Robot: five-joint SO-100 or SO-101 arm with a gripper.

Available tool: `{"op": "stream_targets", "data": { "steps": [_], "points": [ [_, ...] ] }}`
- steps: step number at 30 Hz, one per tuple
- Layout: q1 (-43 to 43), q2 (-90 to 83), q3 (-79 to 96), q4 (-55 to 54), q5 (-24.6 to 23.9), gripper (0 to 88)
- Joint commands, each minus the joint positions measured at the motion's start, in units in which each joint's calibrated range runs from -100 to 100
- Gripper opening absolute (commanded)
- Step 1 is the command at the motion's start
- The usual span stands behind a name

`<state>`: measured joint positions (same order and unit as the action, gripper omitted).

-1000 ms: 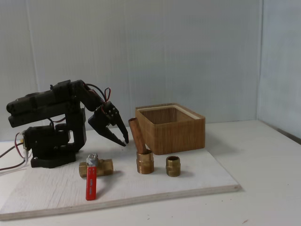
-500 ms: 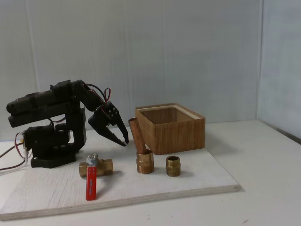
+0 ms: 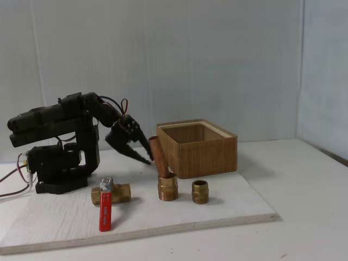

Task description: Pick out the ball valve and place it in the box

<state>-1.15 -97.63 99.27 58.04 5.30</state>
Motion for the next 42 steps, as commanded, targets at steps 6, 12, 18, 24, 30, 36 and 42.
{"op": "stream_targets", "data": {
  "steps": [6,12,18,24,30,36,42],
  "points": [
    [0.5,-0.5,-0.1,-11.9,-0.1,0.6],
    [1.5,0.3,-9.5,-7.9,-1.2,0.6],
    [3.5,0.5,-27.3,4.6,-6.4,0.5],
    [3.7,1.4,-37.4,13.1,-6.7,0.5],
    [9.0,16.1,-51.0,18.5,-9.6,0.5],
    [14.1,37.1,-69.1,29.7,-10.4,0.5],
    [19.6,53.1,-84.8,39.0,-7.2,0.5]
  ]
}}
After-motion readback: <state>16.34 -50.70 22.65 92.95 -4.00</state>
